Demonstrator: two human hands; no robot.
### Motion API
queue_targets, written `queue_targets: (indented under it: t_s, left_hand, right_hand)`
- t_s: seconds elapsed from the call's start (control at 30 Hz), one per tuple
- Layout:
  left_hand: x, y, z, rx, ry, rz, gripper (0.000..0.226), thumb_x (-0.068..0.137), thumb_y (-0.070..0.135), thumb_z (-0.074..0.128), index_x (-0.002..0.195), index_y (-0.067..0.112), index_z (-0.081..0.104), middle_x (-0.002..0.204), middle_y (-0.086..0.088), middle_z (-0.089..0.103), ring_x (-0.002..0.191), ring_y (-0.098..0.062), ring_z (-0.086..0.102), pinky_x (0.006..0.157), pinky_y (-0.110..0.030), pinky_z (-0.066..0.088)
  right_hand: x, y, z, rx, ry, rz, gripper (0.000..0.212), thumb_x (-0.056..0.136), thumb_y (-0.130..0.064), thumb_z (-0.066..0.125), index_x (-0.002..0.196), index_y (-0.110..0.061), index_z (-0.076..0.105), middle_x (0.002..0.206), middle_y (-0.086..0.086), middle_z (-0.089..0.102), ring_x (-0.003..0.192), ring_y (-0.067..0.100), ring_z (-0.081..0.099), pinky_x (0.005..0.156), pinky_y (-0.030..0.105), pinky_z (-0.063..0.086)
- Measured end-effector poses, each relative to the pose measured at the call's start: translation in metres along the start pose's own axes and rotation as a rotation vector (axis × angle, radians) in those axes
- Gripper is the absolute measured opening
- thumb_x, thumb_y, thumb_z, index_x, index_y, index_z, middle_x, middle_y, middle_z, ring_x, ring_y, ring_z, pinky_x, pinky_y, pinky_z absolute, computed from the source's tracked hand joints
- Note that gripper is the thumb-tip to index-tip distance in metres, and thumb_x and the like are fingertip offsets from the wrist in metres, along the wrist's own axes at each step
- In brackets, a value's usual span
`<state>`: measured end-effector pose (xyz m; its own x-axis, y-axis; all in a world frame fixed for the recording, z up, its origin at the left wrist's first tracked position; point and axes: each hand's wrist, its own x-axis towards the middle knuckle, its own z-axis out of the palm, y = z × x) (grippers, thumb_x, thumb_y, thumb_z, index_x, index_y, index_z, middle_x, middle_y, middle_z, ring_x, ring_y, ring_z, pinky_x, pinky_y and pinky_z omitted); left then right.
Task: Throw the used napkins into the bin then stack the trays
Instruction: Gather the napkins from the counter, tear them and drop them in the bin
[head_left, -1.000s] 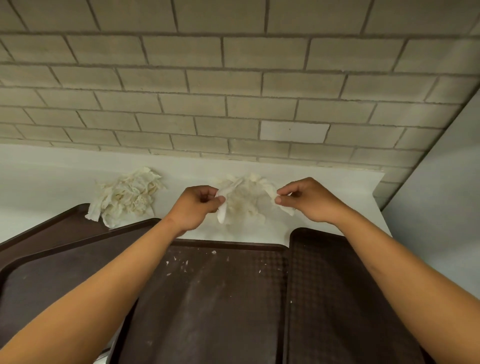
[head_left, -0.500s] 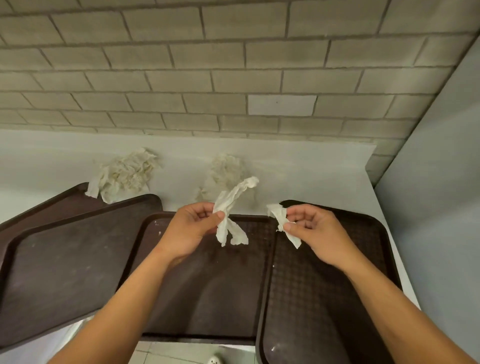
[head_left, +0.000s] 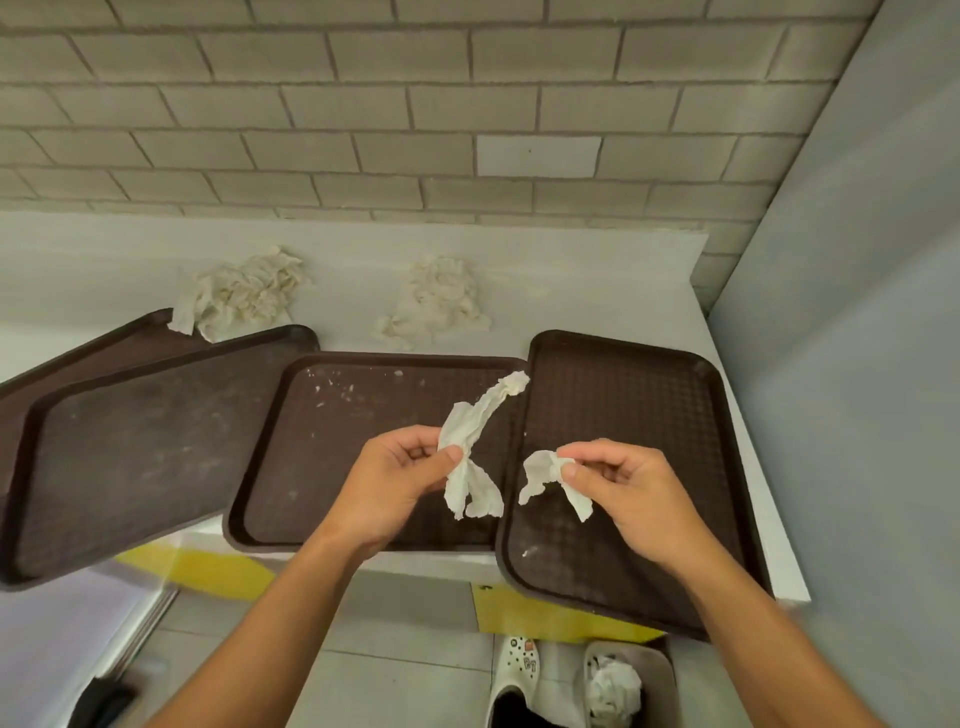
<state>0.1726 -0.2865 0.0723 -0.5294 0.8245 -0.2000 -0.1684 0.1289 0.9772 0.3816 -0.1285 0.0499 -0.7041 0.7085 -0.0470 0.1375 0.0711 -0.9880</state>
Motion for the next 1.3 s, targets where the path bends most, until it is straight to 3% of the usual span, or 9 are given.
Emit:
queue_targets:
  t_s: [0.07,0.2,0.37,0.5,0.67,0.73,0.9,1.3]
  left_hand:
    - [-0.023,-0.008,0.004,-0.003,-0.011,-0.003,0.014,0.092,0.005,0.065,0.103,0.000,0.073,0.088,-0.014,0.074,0.075,-0.017,0.070,0.069,-0.024,0.056]
    - [-0.067,-0.025,0.015,0.000,-0.033,0.004,0.014,0.092,0.005,0.065,0.103,0.001,0.073,0.093,-0.016,0.075,0.080,-0.022,0.071,0.075,-0.030,0.058]
    - [-0.112,-0.042,0.032,0.032,-0.053,0.004,0.012,0.092,0.005,0.065,0.101,0.005,0.074,0.092,-0.012,0.076,0.081,-0.019,0.071,0.077,-0.030,0.058]
    - [-0.133,-0.057,0.052,0.037,-0.094,-0.015,0.012,0.093,0.003,0.065,0.101,0.002,0.073,0.095,-0.016,0.076,0.084,-0.024,0.072,0.082,-0.035,0.059]
    - [-0.151,-0.083,0.082,0.006,-0.109,-0.075,0.011,0.091,0.003,0.066,0.100,-0.001,0.073,0.090,-0.013,0.075,0.081,-0.019,0.071,0.075,-0.027,0.057]
    - [-0.158,-0.098,0.095,-0.020,-0.121,-0.117,0.012,0.091,0.003,0.067,0.100,0.001,0.073,0.092,-0.013,0.075,0.082,-0.020,0.072,0.075,-0.027,0.057]
    - [-0.172,-0.138,0.132,-0.035,-0.117,-0.212,0.008,0.090,0.000,0.067,0.094,0.004,0.073,0.084,-0.006,0.075,0.078,-0.015,0.071,0.074,-0.027,0.058]
    - [-0.135,-0.291,0.213,0.125,0.005,-0.359,0.011,0.089,-0.001,0.069,0.093,0.007,0.074,0.069,0.009,0.072,0.066,-0.005,0.065,0.065,-0.023,0.055]
  right_hand:
    - [-0.023,0.001,0.004,0.019,0.016,-0.009,0.017,0.089,-0.011,0.075,0.096,-0.025,0.081,0.092,0.004,0.077,0.079,0.024,0.064,0.081,0.034,0.053]
    - [-0.074,0.003,0.007,0.044,0.034,0.002,0.016,0.089,-0.012,0.074,0.096,-0.026,0.080,0.089,0.006,0.077,0.080,0.012,0.066,0.079,0.026,0.055]
    - [-0.128,0.003,-0.002,0.073,0.056,0.036,0.014,0.090,-0.012,0.073,0.099,-0.020,0.080,0.091,0.010,0.077,0.084,0.018,0.069,0.081,0.031,0.057]
    - [-0.166,0.009,-0.016,0.083,0.103,0.054,0.015,0.089,-0.009,0.073,0.098,-0.019,0.079,0.089,0.004,0.078,0.081,0.009,0.069,0.077,0.020,0.054]
    - [-0.200,0.032,-0.038,0.105,0.142,0.125,0.016,0.088,-0.010,0.075,0.094,-0.023,0.081,0.094,0.006,0.078,0.088,0.022,0.070,0.086,0.033,0.058]
    - [-0.211,0.045,-0.046,0.106,0.156,0.157,0.016,0.088,-0.009,0.075,0.094,-0.022,0.081,0.094,0.006,0.078,0.087,0.022,0.070,0.085,0.031,0.058]
    - [-0.237,0.083,-0.068,0.093,0.130,0.293,0.014,0.089,-0.008,0.074,0.097,-0.019,0.079,0.093,0.002,0.079,0.084,0.013,0.071,0.076,0.018,0.055]
    - [-0.237,0.254,-0.098,-0.034,0.250,0.473,0.016,0.090,-0.011,0.074,0.094,-0.026,0.077,0.091,-0.004,0.077,0.080,0.005,0.071,0.073,0.017,0.054]
